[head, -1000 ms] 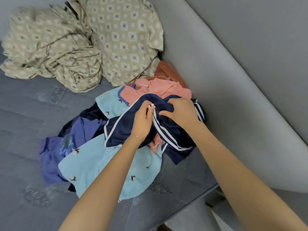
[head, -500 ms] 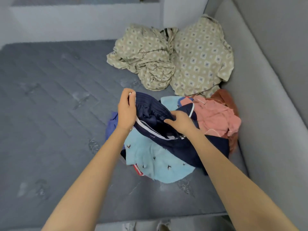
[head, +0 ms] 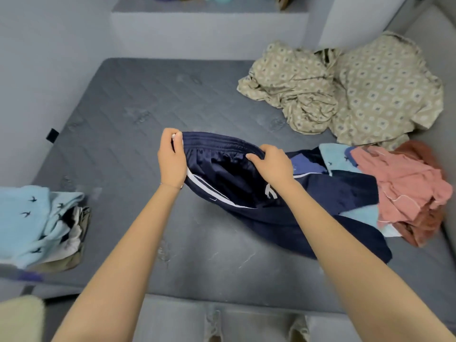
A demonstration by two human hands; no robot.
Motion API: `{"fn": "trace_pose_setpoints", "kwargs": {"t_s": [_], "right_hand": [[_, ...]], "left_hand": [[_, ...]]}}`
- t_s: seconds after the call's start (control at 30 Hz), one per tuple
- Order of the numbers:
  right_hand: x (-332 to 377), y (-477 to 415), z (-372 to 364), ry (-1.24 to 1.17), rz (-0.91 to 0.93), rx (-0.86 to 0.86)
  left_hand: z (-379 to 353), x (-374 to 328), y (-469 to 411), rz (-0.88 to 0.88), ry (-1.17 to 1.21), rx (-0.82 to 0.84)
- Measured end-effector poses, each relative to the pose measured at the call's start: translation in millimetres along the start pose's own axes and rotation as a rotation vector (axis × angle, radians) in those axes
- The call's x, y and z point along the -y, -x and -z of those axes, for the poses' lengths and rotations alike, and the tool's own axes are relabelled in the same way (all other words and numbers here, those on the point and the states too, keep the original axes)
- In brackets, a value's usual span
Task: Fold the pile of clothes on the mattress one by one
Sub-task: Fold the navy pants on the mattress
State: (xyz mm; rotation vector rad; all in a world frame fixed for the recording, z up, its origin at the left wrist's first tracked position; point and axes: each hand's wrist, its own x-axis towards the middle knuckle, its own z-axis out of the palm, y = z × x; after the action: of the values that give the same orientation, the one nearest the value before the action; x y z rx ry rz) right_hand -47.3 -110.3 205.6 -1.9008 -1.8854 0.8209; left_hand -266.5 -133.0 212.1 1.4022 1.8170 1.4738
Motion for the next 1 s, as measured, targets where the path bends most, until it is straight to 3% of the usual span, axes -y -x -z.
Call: {"fn": "trace_pose_setpoints", "kwargs": {"t_s": [0.23,0.83,1.0], "right_hand": [[123,10,-46,0.066,0.096,-0.024],[267,-10,-64,-0.001,0.288,0.020],[309,-17,-82,0.007,0.300,-0.013]], "left_hand": [[125,35,-47,-0.021,-0.088,-0.038],[243,58,-116,-0.048,-0.137,-0.206],[274,74,-150,-0.075,-0.114,-0.185]]}}
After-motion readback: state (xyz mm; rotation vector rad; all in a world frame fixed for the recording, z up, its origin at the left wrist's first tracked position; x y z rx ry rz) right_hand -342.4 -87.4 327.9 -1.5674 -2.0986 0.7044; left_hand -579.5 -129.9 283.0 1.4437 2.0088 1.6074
